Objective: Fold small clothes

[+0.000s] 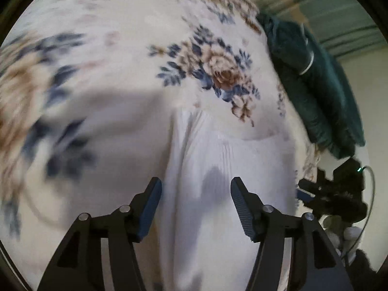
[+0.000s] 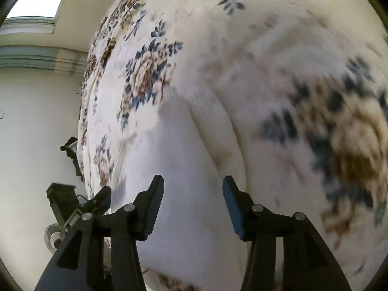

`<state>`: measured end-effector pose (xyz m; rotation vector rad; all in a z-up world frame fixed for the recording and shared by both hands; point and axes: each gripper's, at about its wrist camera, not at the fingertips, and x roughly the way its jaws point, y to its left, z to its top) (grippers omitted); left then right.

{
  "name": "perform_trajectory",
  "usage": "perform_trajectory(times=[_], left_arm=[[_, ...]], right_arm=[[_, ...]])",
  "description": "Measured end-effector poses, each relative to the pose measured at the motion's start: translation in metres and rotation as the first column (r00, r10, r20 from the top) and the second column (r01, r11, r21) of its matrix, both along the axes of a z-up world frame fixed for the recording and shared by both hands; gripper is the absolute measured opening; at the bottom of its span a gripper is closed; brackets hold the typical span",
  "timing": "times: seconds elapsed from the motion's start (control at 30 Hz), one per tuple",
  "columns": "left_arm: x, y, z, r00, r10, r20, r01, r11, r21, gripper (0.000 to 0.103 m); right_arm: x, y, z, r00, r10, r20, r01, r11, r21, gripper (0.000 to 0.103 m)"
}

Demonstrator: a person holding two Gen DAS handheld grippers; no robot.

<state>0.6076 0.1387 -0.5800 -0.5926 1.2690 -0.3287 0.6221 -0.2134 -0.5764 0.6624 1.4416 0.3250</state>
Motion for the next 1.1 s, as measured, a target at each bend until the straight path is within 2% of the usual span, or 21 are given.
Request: perform_trajectory(times=[0.03, 0.07, 0.1, 0.13, 0.17, 0.2, 0.27, 0.33, 0.4, 0.53, 0.6, 0.63, 0.7, 0.77, 0.87, 0.97, 1.03, 1.1], left_arm=[[0.011, -0.008, -0.005, 1.0, -0.026, 0.0, 0.026, 1.0, 0.016, 0.053], [0.017, -0.014, -0.006, 0.999, -0.046, 0.007, 0.046, 0.999, 0.026, 0.025], [0.021, -0.018, -0.004, 0.998, -0.065, 0.011, 0.064, 0.997, 0.043, 0.009], [0.024, -0.022, 0.004, 0.996, -0.083, 0.034, 0.081, 0.996, 0.047, 0.009], [0.025, -0.021, 0.011, 0.995, -0.08, 0.063, 0.078, 0.996, 0.037, 0.009], [0.025, -0.014, 0.018, 0.995, -0.056, 0.085, 0.054, 0.998, 0.024, 0.009], [0.027, 0.002, 0.018, 0.997, -0.002, 0.082, 0.006, 0.999, -0.04, 0.008], [0.032, 0.015, 0.005, 0.998, 0.035, 0.047, -0.031, 0.996, -0.082, 0.008], [0.039, 0.017, -0.012, 0.999, 0.04, 0.002, -0.04, 0.995, -0.092, 0.008], [0.05, 0.011, -0.037, 0.996, 0.012, -0.089, -0.024, 0.991, -0.135, 0.013], [0.049, 0.01, -0.034, 0.994, 0.003, -0.106, -0.021, 0.986, -0.165, 0.024], [0.048, 0.01, -0.029, 0.995, -0.003, -0.102, -0.015, 0.986, -0.167, 0.028], [0.04, 0.013, -0.015, 0.997, -0.021, -0.074, 0.008, 0.985, -0.175, 0.05], [0.023, 0.022, -0.002, 0.999, -0.015, -0.045, 0.007, 0.984, -0.18, 0.061], [-0.008, 0.035, -0.001, 0.999, -0.004, -0.052, -0.006, 0.978, -0.206, 0.064], [-0.041, 0.037, -0.019, 0.994, -0.008, -0.11, -0.023, 0.959, -0.282, 0.065], [-0.058, 0.032, -0.039, 0.986, -0.013, -0.168, -0.045, 0.941, -0.336, 0.065], [-0.066, 0.023, -0.051, 0.984, -0.021, -0.175, -0.045, 0.929, -0.367, 0.066]], right_arm=[[0.01, 0.006, -0.005, 1.0, 0.01, 0.004, -0.01, 1.0, -0.01, 0.053], [0.019, 0.011, -0.008, 1.0, 0.026, 0.011, -0.026, 0.999, -0.023, 0.052], [0.023, 0.018, -0.009, 0.999, 0.037, 0.018, -0.036, 0.998, -0.055, 0.046], [0.025, 0.021, -0.008, 0.998, 0.045, 0.044, -0.041, 0.996, -0.078, 0.015], [0.026, 0.021, -0.005, 0.997, 0.046, 0.058, -0.041, 0.995, -0.091, 0.009], [0.025, 0.016, 0.001, 0.996, 0.028, 0.087, -0.021, 0.996, -0.09, 0.009], [0.029, 0.011, 0.007, 0.994, -0.013, 0.111, 0.023, 0.995, -0.092, 0.008], [0.028, -0.005, 0.008, 0.99, -0.08, 0.115, 0.09, 0.992, -0.09, 0.008], [0.033, -0.013, -0.002, 0.988, -0.126, 0.088, 0.135, 0.985, -0.105, 0.007], [0.044, -0.007, -0.018, 0.991, -0.12, 0.056, 0.129, 0.974, -0.185, 0.007], [0.047, -0.004, -0.028, 0.996, -0.092, 0.003, 0.091, 0.979, -0.18, 0.008], [0.047, -0.005, -0.028, 0.997, -0.082, -0.012, 0.079, 0.983, -0.165, 0.01], [0.045, -0.01, -0.023, 0.997, -0.07, -0.024, 0.066, 0.991, -0.117, 0.024], [0.036, -0.021, -0.014, 0.998, -0.055, -0.025, 0.053, 0.996, -0.071, 0.061], [0.013, -0.035, -0.008, 0.999, -0.022, -0.043, 0.022, 1.0, 0.012, 0.08], [-0.017, -0.04, -0.029, 0.993, 0.029, -0.116, -0.014, 0.992, 0.129, 0.093], [-0.036, -0.037, -0.052, 0.982, 0.066, -0.177, -0.032, 0.982, 0.189, 0.093], [-0.053, -0.03, -0.079, 0.969, 0.088, -0.232, -0.017, 0.956, 0.294, 0.094]])
